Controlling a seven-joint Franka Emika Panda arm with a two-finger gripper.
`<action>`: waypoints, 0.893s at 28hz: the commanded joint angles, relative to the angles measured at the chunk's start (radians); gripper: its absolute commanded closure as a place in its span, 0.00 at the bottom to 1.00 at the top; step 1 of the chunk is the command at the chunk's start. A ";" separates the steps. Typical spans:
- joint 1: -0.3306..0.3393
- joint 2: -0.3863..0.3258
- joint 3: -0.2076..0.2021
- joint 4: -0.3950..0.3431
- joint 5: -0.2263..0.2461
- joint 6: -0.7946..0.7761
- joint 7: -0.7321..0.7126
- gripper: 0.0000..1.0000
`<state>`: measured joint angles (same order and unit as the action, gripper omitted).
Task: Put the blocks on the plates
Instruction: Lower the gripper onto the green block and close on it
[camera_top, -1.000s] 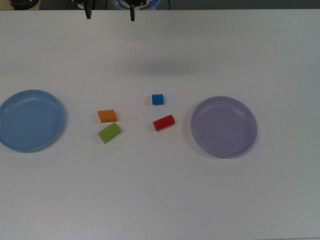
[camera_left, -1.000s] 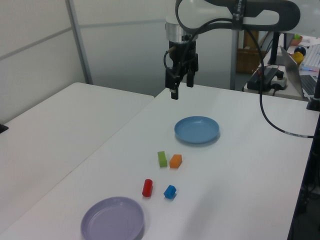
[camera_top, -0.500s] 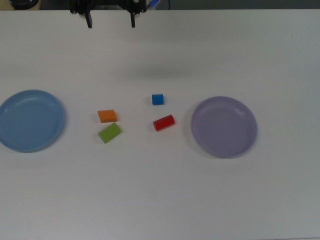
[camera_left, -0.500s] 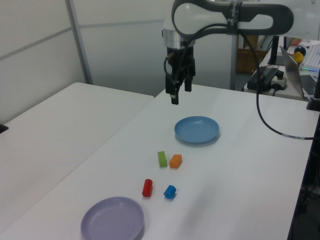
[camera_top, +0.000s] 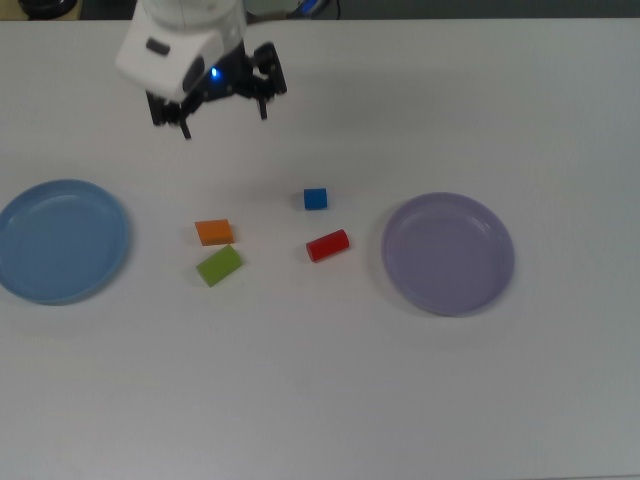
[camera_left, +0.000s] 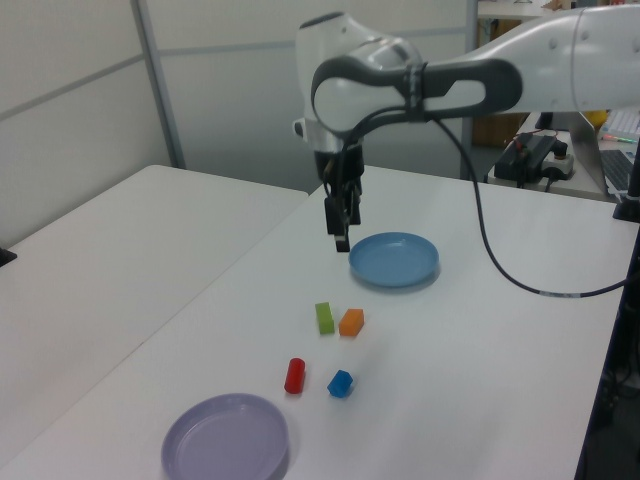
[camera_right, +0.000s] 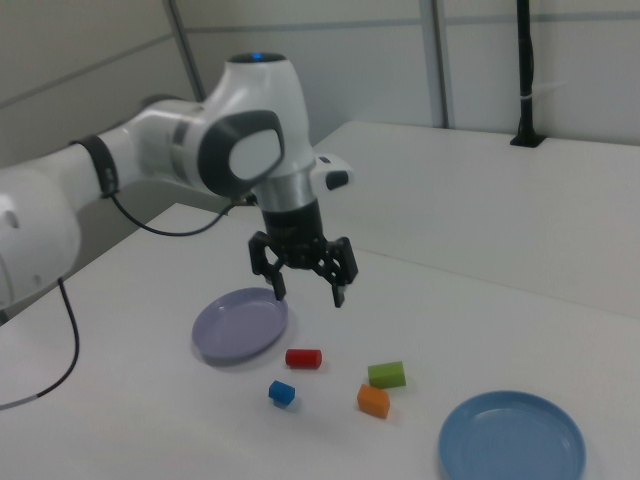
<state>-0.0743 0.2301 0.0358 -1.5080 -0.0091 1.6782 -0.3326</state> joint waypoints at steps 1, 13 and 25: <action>0.013 0.050 -0.013 -0.008 -0.020 0.075 -0.028 0.00; 0.011 0.199 -0.010 -0.040 -0.146 0.281 -0.075 0.00; -0.009 0.302 -0.011 -0.040 -0.169 0.391 -0.174 0.00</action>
<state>-0.0853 0.5142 0.0339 -1.5373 -0.1617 2.0201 -0.4756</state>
